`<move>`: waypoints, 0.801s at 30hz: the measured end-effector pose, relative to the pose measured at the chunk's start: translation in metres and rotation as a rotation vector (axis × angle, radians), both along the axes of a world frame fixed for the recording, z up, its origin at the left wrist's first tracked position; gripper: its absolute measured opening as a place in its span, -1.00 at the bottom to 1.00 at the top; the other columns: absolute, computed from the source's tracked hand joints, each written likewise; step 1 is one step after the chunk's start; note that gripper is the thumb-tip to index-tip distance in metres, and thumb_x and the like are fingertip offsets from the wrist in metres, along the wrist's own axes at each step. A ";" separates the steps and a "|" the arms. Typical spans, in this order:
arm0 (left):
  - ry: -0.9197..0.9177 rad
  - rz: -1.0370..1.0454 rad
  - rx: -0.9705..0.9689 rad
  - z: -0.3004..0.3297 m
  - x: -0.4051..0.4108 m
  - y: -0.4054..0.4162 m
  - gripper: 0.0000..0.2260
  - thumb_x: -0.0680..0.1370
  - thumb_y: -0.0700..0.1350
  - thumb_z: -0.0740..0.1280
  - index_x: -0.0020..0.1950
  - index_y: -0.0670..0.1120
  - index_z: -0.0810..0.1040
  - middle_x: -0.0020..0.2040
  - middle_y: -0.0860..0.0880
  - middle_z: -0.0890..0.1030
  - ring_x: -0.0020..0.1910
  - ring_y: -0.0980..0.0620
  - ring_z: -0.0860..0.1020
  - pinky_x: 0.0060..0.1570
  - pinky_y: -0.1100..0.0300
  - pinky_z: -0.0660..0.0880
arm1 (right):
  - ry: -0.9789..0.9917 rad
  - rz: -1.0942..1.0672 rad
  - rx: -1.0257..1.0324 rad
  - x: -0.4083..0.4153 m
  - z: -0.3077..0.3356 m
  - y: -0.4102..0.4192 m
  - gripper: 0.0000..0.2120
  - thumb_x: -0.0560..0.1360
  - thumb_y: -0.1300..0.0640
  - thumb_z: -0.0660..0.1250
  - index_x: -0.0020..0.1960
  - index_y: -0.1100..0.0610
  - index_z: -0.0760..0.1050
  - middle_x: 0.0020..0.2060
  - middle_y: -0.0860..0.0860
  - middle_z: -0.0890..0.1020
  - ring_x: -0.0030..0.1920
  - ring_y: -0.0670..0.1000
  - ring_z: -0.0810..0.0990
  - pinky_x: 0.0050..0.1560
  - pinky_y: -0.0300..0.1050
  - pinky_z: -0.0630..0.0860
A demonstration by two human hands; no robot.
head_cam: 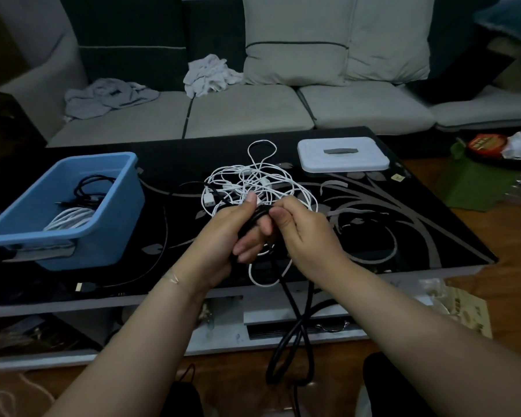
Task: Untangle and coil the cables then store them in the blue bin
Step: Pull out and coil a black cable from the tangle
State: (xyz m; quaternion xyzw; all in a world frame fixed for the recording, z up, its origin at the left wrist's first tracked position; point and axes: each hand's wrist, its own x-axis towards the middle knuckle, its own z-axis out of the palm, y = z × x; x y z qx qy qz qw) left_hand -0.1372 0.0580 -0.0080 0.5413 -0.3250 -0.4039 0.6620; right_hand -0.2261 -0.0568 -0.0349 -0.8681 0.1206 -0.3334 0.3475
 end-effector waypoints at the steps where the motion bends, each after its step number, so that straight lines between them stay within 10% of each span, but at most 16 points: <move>1: 0.009 0.009 -0.013 0.001 -0.002 -0.001 -0.53 0.58 0.12 0.07 -0.44 -0.07 0.46 -0.67 0.03 0.16 -0.65 0.07 0.23 -0.57 0.32 0.27 | -0.022 -0.003 0.034 0.002 -0.003 0.001 -0.60 0.50 -0.35 -0.03 -0.11 -0.07 0.38 -0.44 -0.01 0.54 -0.39 0.03 0.53 -0.30 0.10 0.49; 4: 0.122 -0.007 -0.053 0.002 -0.009 -0.004 -0.54 0.55 0.15 0.08 -0.48 -0.03 0.37 -0.68 0.03 0.17 -0.58 0.03 0.35 -0.46 0.30 0.40 | -0.057 0.000 0.160 0.008 -0.009 0.003 -0.54 0.49 -0.41 -0.06 -0.15 -0.04 0.32 -0.45 0.01 0.57 -0.39 0.06 0.58 -0.29 0.16 0.50; 11: 0.385 -0.168 -0.097 0.002 -0.007 -0.006 -0.45 0.55 0.24 0.00 -0.35 -0.10 0.52 -0.66 0.04 0.23 -0.73 0.21 0.14 -0.64 0.43 0.03 | -0.122 0.010 0.354 0.011 -0.009 0.010 -0.71 0.52 -0.27 0.01 -0.27 -0.25 0.38 -0.41 -0.21 0.50 -0.36 -0.18 0.43 -0.25 -0.01 0.41; 17: 0.294 -0.074 -0.035 0.001 -0.012 -0.009 -0.45 0.53 0.27 -0.03 -0.56 0.01 0.24 -0.29 -0.18 0.68 -0.72 0.15 0.19 -0.69 0.39 0.09 | -0.124 0.136 0.702 0.011 -0.003 0.016 -0.06 0.34 -0.54 0.10 -0.12 0.45 0.34 -0.43 0.21 0.45 -0.38 0.09 0.47 -0.32 -0.03 0.45; 20: 0.318 -0.025 -0.014 0.001 -0.016 -0.012 -0.41 0.60 0.25 -0.07 -0.58 0.01 0.24 -0.33 -0.17 0.67 -0.64 0.08 0.43 -0.64 0.34 0.32 | -0.166 0.194 0.866 0.008 0.003 0.017 -0.33 0.44 -0.28 0.07 -0.08 0.40 0.36 -0.58 0.11 0.37 -0.65 -0.06 0.37 -0.58 -0.30 0.36; 24: 0.369 -0.039 -0.060 0.000 -0.017 -0.015 -0.45 0.62 0.17 0.00 -0.50 -0.03 0.36 -0.53 -0.04 0.45 -0.66 0.08 0.30 -0.64 0.33 0.25 | -0.181 -0.020 0.695 0.014 -0.006 0.011 -0.08 0.36 -0.54 0.04 -0.16 0.41 0.37 -0.48 0.26 0.46 -0.47 0.15 0.47 -0.40 0.06 0.45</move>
